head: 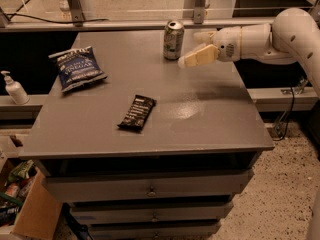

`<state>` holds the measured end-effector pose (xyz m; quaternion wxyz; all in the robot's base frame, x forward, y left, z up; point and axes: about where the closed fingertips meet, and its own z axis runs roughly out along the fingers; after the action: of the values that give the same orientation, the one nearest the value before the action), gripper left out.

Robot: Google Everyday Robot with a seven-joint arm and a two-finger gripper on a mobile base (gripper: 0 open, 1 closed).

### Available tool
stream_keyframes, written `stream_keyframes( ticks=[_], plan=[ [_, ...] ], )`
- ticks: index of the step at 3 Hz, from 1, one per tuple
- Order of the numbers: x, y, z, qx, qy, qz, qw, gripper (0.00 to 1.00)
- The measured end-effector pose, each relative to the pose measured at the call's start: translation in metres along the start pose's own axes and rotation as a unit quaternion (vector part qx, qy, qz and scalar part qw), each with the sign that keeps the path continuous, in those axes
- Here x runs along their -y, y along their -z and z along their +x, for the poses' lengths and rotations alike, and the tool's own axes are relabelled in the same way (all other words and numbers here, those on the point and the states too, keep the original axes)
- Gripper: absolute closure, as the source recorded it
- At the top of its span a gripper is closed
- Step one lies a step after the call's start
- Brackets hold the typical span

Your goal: Knock 7up can over

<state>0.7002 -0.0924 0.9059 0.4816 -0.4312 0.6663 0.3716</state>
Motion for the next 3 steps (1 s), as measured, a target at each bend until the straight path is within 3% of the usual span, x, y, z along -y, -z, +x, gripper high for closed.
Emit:
stream_keyframes(
  ticks=[1, 3],
  plan=[
    [0.033, -0.010, 0.002, 0.000, -0.011, 0.035, 0.9993, 0.00],
    [0.077, -0.044, -0.011, -0.004, -0.014, 0.059, 0.9981, 0.00]
  ],
)
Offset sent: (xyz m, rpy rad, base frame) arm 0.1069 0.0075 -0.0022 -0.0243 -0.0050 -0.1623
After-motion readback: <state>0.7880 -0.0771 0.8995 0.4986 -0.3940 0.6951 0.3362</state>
